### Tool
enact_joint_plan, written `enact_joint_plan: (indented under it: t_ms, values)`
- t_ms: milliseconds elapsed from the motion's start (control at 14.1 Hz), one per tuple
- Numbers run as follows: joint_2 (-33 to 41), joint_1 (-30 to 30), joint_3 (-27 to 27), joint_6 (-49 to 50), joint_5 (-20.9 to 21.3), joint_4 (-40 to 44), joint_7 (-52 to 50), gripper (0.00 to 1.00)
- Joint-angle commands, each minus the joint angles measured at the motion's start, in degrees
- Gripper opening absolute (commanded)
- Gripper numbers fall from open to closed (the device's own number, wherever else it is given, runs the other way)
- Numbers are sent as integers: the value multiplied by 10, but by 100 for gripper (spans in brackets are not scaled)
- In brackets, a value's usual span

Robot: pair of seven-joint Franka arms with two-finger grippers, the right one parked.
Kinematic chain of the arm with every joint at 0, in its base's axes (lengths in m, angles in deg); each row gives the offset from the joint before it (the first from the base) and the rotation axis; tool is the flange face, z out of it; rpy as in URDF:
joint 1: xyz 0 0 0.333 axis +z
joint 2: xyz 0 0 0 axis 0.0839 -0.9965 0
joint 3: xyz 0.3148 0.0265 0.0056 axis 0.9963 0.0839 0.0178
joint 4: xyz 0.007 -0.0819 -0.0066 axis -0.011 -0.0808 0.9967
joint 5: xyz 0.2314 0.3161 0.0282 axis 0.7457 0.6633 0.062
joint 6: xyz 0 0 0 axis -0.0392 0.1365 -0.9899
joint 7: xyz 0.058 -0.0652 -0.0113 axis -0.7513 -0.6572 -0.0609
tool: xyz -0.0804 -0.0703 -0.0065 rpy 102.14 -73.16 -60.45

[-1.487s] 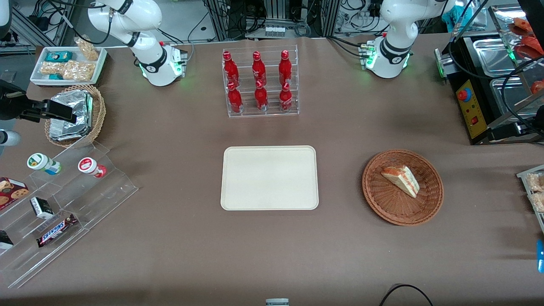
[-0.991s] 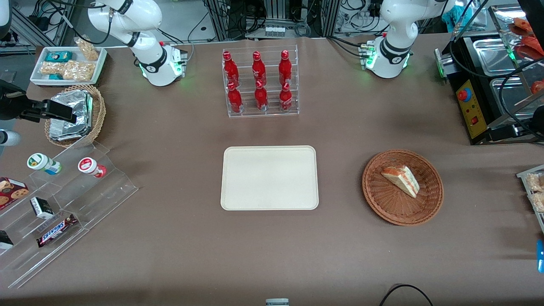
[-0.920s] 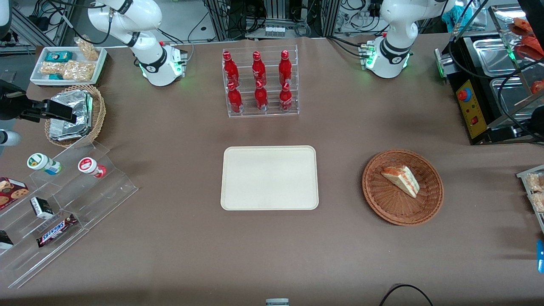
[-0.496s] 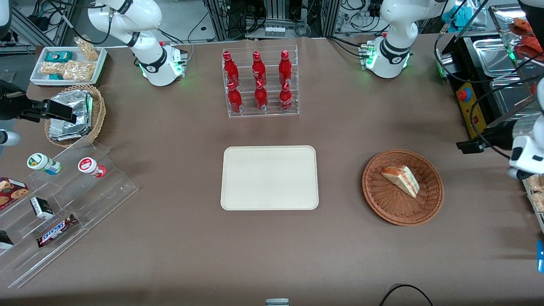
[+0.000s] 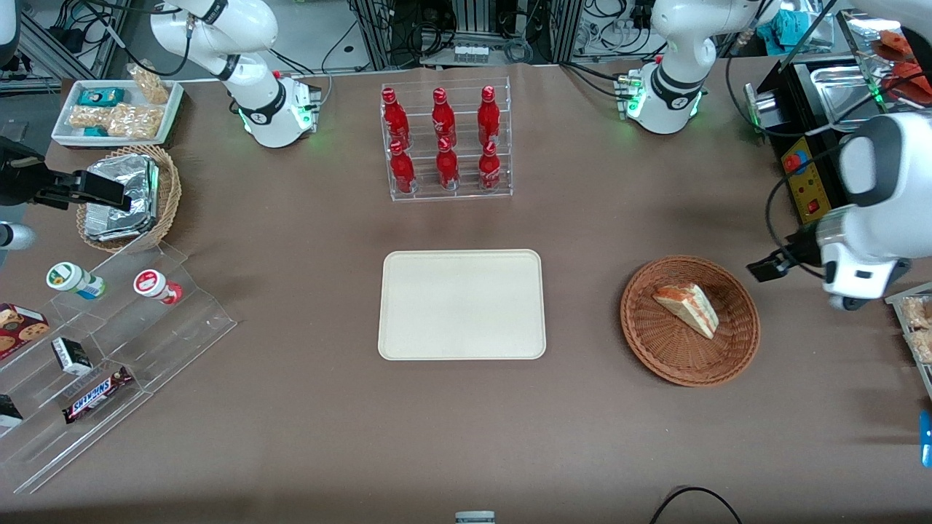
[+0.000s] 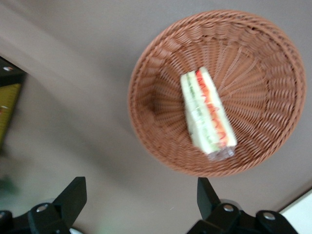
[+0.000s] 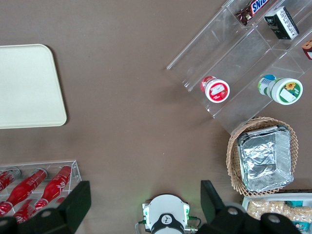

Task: Place sandwich from basket to tray
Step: 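Move the open left gripper down over the sandwich in the wicker basket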

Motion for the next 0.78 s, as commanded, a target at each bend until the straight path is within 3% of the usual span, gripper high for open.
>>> enact_joint_plan:
  t_ms: [0, 354, 496, 708]
  values:
    - [14, -24, 2, -47, 3, -33, -84, 100]
    - [-9, -38, 2, -182, 6, -92, -96, 100]
    - [-32, -38, 2, -193, 5, -88, -102, 100]
    - [-61, -41, 2, -241, 5, -87, -182, 100]
